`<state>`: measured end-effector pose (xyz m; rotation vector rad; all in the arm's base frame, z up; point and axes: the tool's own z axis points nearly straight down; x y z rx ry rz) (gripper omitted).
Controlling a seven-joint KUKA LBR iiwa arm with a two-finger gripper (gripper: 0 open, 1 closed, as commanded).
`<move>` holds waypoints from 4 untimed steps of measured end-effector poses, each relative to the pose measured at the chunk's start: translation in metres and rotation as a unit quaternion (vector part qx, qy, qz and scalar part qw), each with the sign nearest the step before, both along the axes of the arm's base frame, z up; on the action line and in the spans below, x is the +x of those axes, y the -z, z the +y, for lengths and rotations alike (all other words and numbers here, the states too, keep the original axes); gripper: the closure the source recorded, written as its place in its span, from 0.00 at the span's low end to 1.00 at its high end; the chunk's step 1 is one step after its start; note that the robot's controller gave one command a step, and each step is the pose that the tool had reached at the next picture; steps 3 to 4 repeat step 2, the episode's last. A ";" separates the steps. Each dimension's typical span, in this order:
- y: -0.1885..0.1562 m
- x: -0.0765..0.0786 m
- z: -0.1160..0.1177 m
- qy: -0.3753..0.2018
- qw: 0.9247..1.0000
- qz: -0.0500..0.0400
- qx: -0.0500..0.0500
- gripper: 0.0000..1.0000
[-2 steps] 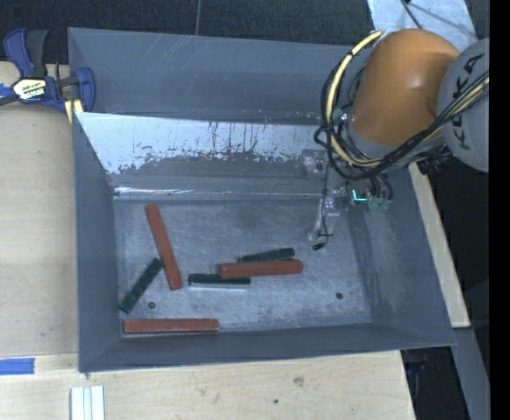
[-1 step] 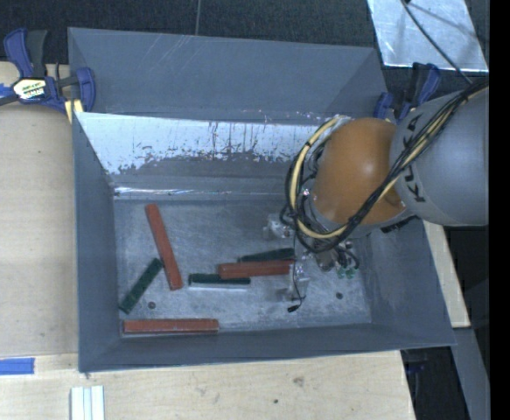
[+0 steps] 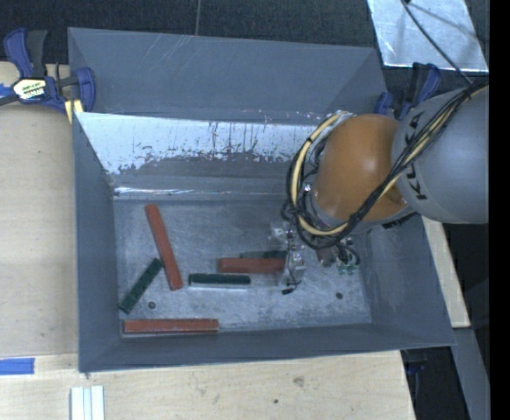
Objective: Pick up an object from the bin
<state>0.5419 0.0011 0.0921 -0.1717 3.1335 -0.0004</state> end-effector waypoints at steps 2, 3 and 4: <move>-0.124 0.041 0.060 -0.190 0.982 -0.002 0.000 1.00; -0.124 0.041 0.060 -0.190 0.982 -0.002 0.000 1.00; -0.124 0.041 0.060 -0.190 0.982 -0.002 0.000 1.00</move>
Offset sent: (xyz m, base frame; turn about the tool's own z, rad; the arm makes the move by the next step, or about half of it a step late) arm 0.0253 0.0180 -0.0221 -0.3607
